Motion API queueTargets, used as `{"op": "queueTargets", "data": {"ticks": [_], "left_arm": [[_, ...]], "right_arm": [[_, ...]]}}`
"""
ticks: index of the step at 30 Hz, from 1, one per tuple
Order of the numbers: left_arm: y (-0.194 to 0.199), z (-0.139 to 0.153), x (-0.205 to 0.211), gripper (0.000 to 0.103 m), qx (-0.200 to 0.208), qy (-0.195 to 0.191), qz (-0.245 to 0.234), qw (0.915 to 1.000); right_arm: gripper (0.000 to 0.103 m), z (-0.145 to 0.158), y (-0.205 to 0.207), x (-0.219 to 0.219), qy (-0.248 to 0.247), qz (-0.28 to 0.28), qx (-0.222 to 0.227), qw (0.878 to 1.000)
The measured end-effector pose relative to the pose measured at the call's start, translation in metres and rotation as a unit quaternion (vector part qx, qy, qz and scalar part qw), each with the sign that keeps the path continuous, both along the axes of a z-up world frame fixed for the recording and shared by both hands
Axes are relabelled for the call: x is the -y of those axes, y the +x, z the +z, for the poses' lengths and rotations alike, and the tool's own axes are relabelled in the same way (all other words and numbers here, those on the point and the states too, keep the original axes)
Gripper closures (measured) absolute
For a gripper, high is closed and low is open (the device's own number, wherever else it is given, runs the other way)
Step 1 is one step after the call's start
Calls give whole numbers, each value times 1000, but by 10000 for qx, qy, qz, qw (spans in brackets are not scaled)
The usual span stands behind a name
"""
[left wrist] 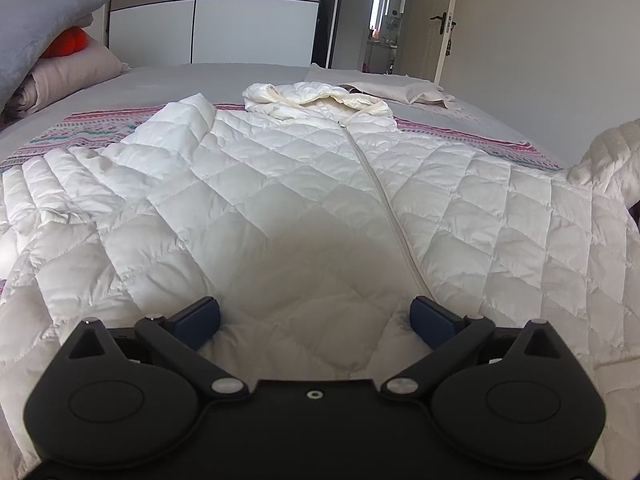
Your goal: Fold large clothes
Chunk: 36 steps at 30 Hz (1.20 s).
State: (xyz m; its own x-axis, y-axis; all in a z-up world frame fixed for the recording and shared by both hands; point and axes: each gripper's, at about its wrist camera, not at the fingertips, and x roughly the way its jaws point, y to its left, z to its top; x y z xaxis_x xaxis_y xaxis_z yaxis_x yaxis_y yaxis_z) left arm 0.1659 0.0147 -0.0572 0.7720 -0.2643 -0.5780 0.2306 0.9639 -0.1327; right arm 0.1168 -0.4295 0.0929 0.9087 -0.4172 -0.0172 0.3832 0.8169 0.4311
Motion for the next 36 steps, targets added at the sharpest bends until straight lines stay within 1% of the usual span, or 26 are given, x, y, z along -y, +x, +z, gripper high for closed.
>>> {"op": "queueTargets", "data": {"ticks": [1, 2, 3, 4, 6, 8, 10, 12, 13, 15, 17, 18, 20, 22, 23, 24, 25, 26, 27, 28, 29, 30, 32, 33, 34, 36], "left_arm": [[0, 0, 0, 1, -3, -4, 0, 10000], [0, 0, 0, 1, -4, -4, 0, 10000], [0, 0, 0, 1, -3, -3, 0, 10000], [0, 0, 0, 1, -3, -1, 0, 10000], [0, 0, 0, 1, -2, -2, 0, 10000], [-1, 0, 1, 1, 7, 2, -4, 10000], [0, 3, 1, 1, 6, 20, -31, 10000], [1, 8, 1, 1, 6, 80, -139, 9999], [2, 11, 1, 1, 46, 121, -191, 9997], [3, 20, -3, 1, 274, 247, -173, 9992], [6, 26, -10, 1, 479, 377, -95, 9981], [8, 29, -15, 1, 533, 447, -69, 9976], [15, 35, -30, 1, 606, 606, 0, 9963], [25, 41, -50, 1, 640, 815, 200, 9944], [33, 43, -63, 1, 554, 930, 349, 9935], [43, 44, -76, 1, 415, 1023, 485, 9927], [53, 45, -90, 1, 268, 1098, 600, 9918], [63, 46, -104, 1, 158, 1167, 698, 9906], [73, 48, -116, 1, 104, 1238, 780, 9892], [84, 50, -127, 1, 79, 1305, 834, 9879], [96, 52, -137, 1, 69, 1343, 848, 9873], [107, 55, -144, 1, 62, 1330, 853, 9874], [134, 60, -155, 1, 22, 1166, 793, 9900], [149, 61, -157, 1, -1, 1049, 726, 9918], [163, 62, -158, 1, -17, 947, 679, 9932], [191, 62, -154, 1, -44, 783, 607, 9951]], "right_arm": [[54, 6, -5, -5, -255, -146, 141, 9995], [44, 10, -11, -10, -467, -359, 297, 9978], [26, 13, -16, -14, -647, -629, 410, 9951], [18, 15, -23, -15, -785, -901, 442, 9919], [18, 21, -29, -11, -899, -1147, 409, 9885], [18, 23, -35, -3, -767, -1221, 422, 9886], [18, 24, -37, 2, -649, -1169, 361, 9904], [18, 26, -33, -1, -727, -1009, 214, 9920], [15, 26, -27, -6, -780, -797, 23, 9938], [15, 22, -9, -17, -794, -118, -413, 9959], [15, 9, 15, -29, -754, 526, -870, 9920], [15, 0, 29, -38, -769, 837, -1147, 9869], [16, -24, 58, -51, -851, 1216, -1704, 9741], [16, -50, 83, -55, -830, 1399, -2328, 9588], [16, -67, 95, -54, -684, 1435, -2755, 9481], [16, -86, 110, -46, -396, 1345, -3347, 9318], [19, -107, 123, -39, -56, 1116, -4104, 9050], [21, -129, 124, -32, 299, 1022, -4580, 8826], [20, -130, 122, -29, 341, 1052, -4433, 8895], [20, -128, 119, -33, 354, 1081, -4478, 8869], [20, -120, 122, -36, 387, 1087, -4562, 8824], [20, -107, 125, -39, 314, 1170, -4482, 8857], [15, -85, 126, -47, -34, 1552, -4128, 8975], [10, -77, 130, -52, -200, 1715, -3972, 9013], [7, -69, 139, -58, -327, 1807, -3886, 9029], [6, -65, 172, -65, -480, 2033, -3852, 8989]]}}
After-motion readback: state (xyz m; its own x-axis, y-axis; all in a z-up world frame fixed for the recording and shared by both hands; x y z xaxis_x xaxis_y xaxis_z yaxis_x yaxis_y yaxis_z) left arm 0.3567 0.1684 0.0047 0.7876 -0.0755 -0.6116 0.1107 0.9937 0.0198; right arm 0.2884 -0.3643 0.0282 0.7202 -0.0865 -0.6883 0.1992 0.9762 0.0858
